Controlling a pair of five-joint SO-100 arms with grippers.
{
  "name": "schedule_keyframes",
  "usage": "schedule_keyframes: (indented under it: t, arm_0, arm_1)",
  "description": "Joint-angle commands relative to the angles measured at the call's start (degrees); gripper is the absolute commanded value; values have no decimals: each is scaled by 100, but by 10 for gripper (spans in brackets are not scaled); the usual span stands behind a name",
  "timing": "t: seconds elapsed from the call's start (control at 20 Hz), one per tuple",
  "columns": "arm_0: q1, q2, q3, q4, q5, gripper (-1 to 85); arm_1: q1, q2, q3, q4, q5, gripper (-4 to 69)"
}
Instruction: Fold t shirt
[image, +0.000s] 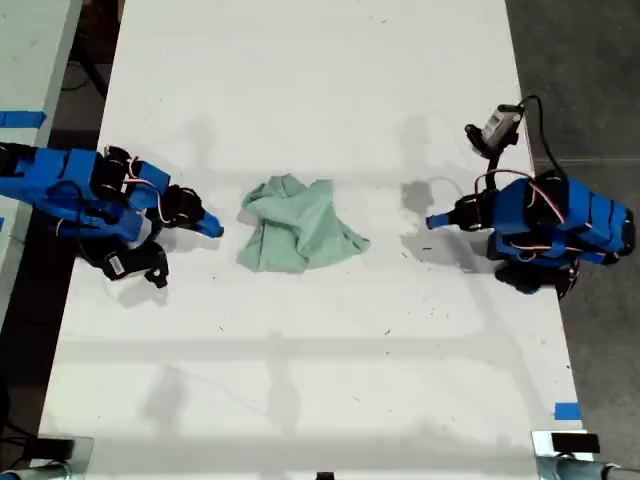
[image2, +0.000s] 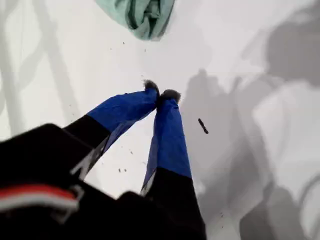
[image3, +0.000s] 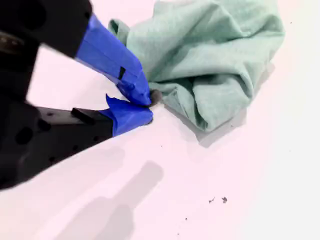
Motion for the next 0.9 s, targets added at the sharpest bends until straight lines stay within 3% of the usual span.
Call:
schedule_keyframes:
  t: [0.0,0.1,0.35,0.4,0.6,0.85]
  arm_0:
    - [-149,1301,1125,-563,-18,-2]
    - [-202,4078,2531,141,-105,-2]
    - [343,3814,2610,510,-835,-2]
    - [378,3665,2610,536,-1081,16]
    - [782,4025,2619,396,-1380,175]
    - [791,4017,2619,466,-246,180]
  arm_1:
    - [-264,404,492,18,272,22]
    - [-158,404,817,105,264,22]
    - [-176,413,2013,-369,123,49]
    - [-246,404,2013,-387,-97,50]
    - [-650,413,2083,-510,501,50]
    - [-1837,413,2083,-510,545,52]
